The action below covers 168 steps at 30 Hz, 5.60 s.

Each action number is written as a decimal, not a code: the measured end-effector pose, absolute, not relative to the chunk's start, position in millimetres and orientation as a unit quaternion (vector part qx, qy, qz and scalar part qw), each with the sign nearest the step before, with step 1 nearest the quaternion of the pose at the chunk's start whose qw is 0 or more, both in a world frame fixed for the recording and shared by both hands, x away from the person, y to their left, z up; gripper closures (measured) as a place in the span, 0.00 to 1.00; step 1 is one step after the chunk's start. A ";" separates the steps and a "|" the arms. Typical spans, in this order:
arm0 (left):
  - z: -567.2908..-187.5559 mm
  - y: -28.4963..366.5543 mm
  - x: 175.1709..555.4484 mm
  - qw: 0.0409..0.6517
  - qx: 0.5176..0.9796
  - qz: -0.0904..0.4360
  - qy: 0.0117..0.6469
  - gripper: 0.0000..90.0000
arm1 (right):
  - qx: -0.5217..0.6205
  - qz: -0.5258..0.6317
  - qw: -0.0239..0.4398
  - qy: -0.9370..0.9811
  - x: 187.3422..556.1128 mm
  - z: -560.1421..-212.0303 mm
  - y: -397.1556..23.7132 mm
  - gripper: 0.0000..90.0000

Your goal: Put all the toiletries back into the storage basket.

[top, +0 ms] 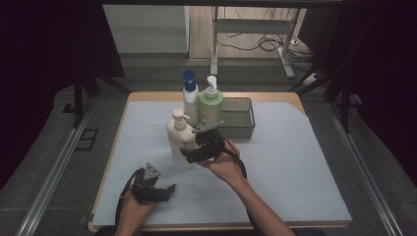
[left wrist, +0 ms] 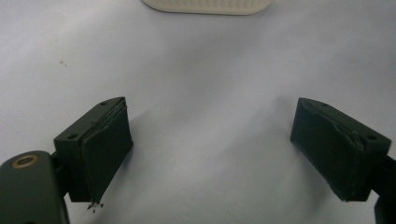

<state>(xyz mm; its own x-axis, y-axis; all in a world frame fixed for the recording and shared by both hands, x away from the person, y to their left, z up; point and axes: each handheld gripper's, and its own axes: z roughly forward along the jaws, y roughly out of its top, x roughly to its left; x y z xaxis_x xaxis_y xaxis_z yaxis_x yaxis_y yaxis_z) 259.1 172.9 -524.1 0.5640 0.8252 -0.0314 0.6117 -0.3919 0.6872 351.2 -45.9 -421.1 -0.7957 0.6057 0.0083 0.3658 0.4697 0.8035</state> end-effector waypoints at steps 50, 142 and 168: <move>-524.0 173.0 259.1 0.334 0.819 0.160 0.439 0.13 | 0.277 0.419 0.138 0.853 339.8 -395.6 -42.8 0.41; -523.7 173.2 259.1 0.331 0.820 0.160 0.438 0.13 | 0.425 0.423 0.225 0.768 397.6 -322.6 -179.0 0.41; -523.7 173.2 259.2 0.331 0.821 0.160 0.438 0.13 | 0.450 0.430 0.241 0.745 441.2 -330.4 -169.8 0.42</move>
<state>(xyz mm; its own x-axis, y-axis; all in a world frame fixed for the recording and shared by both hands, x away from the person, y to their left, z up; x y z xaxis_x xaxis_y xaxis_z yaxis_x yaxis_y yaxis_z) 259.2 173.2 -523.7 0.5659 0.8240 -0.0271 0.6123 -0.3981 0.6830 441.2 -169.8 -330.4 -0.4799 0.8769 0.0279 0.4625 0.2258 0.8573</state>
